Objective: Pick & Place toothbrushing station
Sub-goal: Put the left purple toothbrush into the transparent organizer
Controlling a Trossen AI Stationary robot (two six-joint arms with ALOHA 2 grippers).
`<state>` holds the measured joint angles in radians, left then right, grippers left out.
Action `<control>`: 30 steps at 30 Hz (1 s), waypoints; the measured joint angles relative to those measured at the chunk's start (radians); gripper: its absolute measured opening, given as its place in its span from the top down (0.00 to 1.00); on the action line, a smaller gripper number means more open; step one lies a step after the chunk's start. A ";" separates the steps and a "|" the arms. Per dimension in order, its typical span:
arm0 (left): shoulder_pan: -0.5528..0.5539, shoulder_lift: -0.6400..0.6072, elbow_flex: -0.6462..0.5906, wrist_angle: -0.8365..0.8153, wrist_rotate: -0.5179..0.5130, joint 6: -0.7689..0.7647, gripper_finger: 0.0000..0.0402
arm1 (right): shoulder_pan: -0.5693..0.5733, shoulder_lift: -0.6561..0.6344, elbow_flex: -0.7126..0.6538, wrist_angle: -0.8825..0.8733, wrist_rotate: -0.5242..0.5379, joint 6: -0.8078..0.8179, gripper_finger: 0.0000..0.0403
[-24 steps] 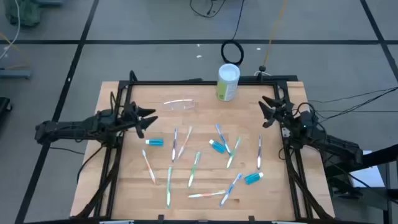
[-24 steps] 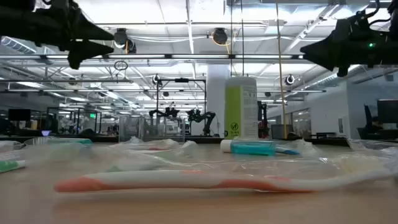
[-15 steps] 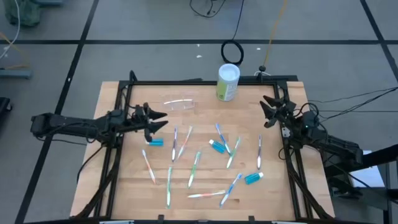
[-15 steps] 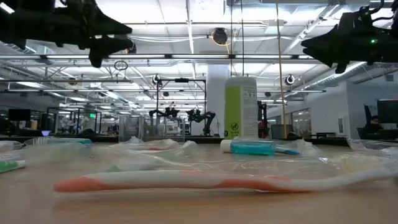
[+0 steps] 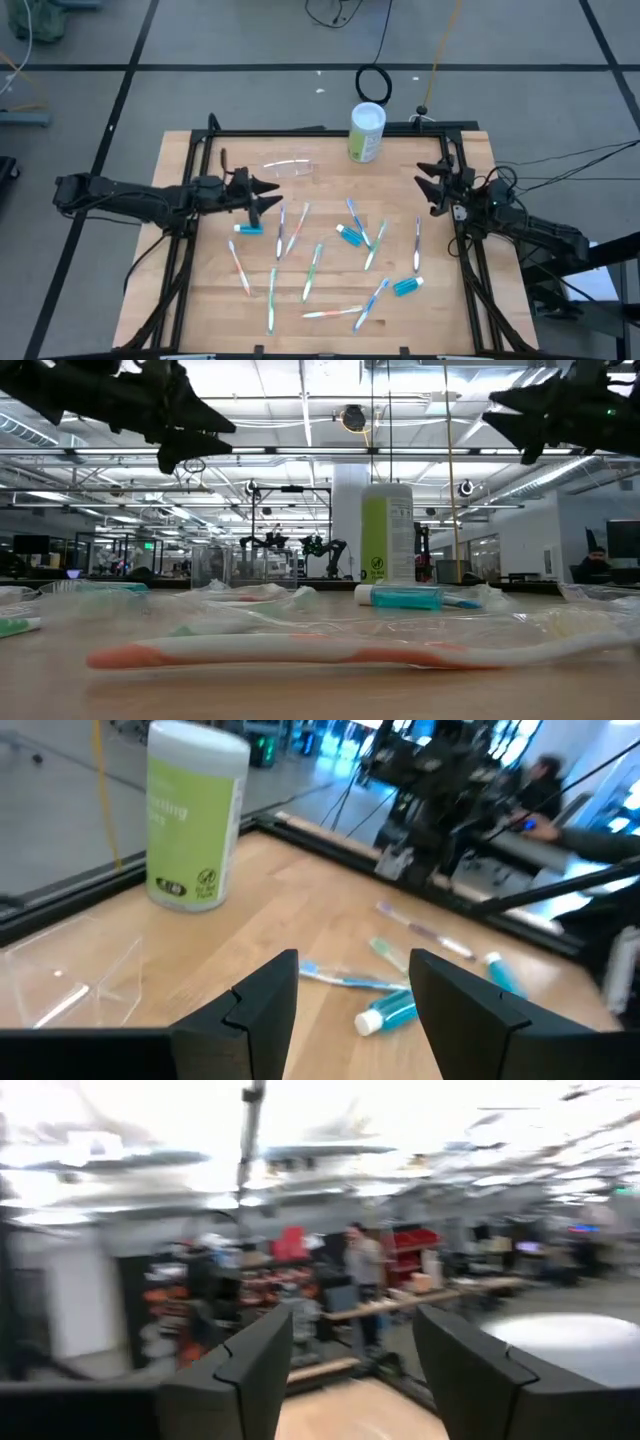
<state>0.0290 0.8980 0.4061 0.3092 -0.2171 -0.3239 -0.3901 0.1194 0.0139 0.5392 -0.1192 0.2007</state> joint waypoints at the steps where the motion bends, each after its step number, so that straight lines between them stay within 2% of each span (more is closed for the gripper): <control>1: -0.002 0.022 0.018 -0.034 -0.013 -0.002 0.50 | 0.000 0.025 0.000 0.038 -0.036 0.013 0.48; 5: 0.003 0.109 0.086 -0.222 -0.046 -0.130 0.50 | 0.006 0.131 0.001 0.152 -0.069 0.049 0.47; 9: 0.023 0.184 0.137 -0.418 -0.048 -0.299 0.50 | 0.026 0.242 0.026 0.167 -0.064 0.046 0.48; 12: 0.038 0.239 0.144 -0.480 -0.047 -0.388 0.50 | 0.045 0.329 0.061 0.168 -0.063 0.043 0.49; 16: 0.054 0.310 0.144 -0.511 -0.035 -0.515 0.50 | 0.067 0.441 0.093 0.196 -0.062 0.041 0.49; 21: 0.079 0.400 0.145 -0.456 0.048 -0.591 0.50 | 0.072 0.547 0.095 0.307 -0.062 0.045 0.50; 30: 0.126 0.526 0.145 -0.406 0.094 -0.680 0.50 | 0.071 0.599 0.097 0.317 -0.061 0.046 0.50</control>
<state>0.1546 1.4235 0.5510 -0.0971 -0.1232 -1.0044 -0.3187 0.7184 0.1109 0.8564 -0.1806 0.2462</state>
